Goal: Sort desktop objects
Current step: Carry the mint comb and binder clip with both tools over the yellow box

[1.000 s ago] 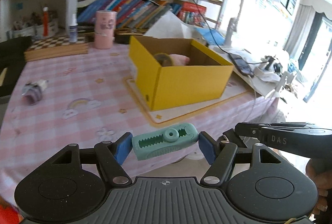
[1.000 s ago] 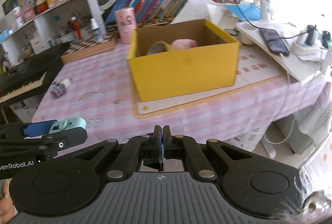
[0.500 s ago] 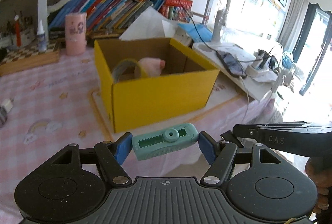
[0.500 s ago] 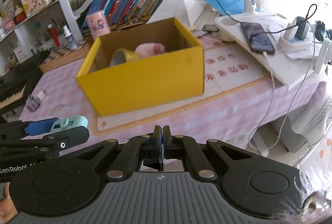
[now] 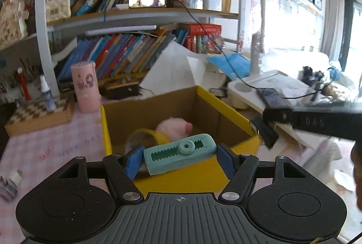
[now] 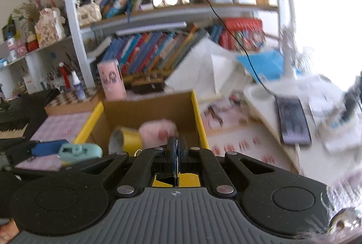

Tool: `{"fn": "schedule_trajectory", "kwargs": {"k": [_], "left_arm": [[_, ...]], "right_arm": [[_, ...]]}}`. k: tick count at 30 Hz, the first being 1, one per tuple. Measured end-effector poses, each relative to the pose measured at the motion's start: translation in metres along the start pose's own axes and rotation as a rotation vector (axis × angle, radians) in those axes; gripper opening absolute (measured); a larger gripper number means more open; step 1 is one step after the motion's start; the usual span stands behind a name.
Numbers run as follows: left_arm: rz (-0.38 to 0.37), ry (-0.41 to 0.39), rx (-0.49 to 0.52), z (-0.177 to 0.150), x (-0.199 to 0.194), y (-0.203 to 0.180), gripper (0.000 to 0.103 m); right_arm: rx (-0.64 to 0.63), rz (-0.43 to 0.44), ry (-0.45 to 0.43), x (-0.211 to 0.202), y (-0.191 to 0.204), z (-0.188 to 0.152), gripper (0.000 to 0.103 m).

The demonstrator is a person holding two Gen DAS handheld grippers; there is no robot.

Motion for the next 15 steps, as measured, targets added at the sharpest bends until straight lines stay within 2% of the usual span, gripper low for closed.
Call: {"fn": "schedule_trajectory", "kwargs": {"k": [3, 7, 12, 15], "left_arm": [[0.048, 0.024, 0.021, 0.004, 0.02, 0.004, 0.07], [0.09, 0.091, 0.042, 0.001, 0.046, 0.01, 0.07], [0.093, 0.139, -0.024, -0.004, 0.064, 0.022, 0.07], [0.101, 0.158, -0.045, -0.004, 0.072, 0.025, 0.07]], "right_arm": [[-0.062, 0.02, -0.041, 0.018, 0.005, 0.014, 0.002], [-0.156, 0.055, -0.016, 0.05, 0.016, 0.019, 0.002], [-0.34, 0.086, -0.044, 0.079, 0.036, 0.008, 0.002], [-0.448, 0.121, -0.02, 0.096, 0.047, -0.002, 0.002]]}}
Point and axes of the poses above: each gripper's, at about its wrist camera, not at the fingertips, and x roughly the way its jaws point, y to its left, z to its top, the point moved 2 cm from there along x, roughly the way its jaws point, and after that the axes turned 11 degrees about -z, right-handed, at the moved point
